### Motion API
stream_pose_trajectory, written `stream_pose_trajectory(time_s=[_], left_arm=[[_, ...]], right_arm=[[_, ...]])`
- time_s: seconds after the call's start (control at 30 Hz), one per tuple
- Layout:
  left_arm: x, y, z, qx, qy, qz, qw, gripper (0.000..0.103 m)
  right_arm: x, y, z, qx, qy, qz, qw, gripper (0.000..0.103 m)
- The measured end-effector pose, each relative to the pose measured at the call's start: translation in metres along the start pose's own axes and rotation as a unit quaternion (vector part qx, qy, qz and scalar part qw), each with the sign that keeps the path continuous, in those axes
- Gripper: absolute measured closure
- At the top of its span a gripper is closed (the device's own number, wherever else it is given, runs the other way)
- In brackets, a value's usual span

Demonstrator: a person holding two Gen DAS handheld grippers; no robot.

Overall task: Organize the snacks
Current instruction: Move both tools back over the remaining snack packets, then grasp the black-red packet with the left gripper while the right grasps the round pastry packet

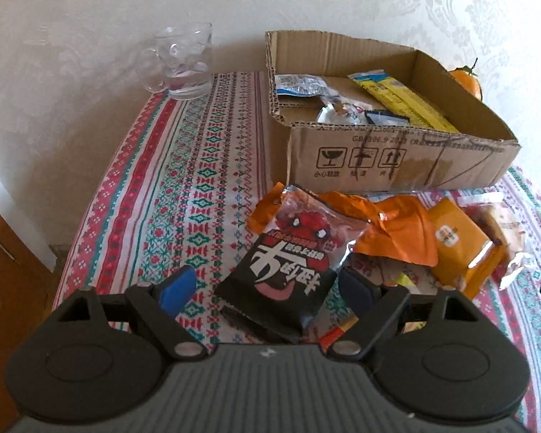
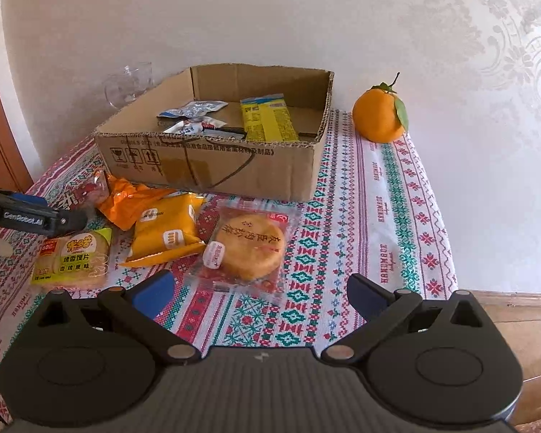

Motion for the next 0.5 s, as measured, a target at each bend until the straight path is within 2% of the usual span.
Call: stream_pose_trajectory(time_s=[0.23,0.5], left_arm=[[0.007,-0.010,-0.009,0.008,0.022,-0.001,0.9997,0.017],[0.006,-0.011,-0.008,-0.004,0.028,-0.002,0.9996,0.017]], right_arm=[[0.006,-0.008,0.009,-0.001,-0.019,-0.003,1.000,0.000],[0.033,-0.030,0.003,-0.006,-0.016,0.012,1.000,0.000]])
Point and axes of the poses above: each gripper's, at about its wrist camera, not at the fingertips, and y roughly against the way its jaws point, z to its right, x to its top, the point moved 7 cm from there along -y, roughly the way its jaws point, and after that the axes turned 8 degrees about -y, right-handed, at the moved point
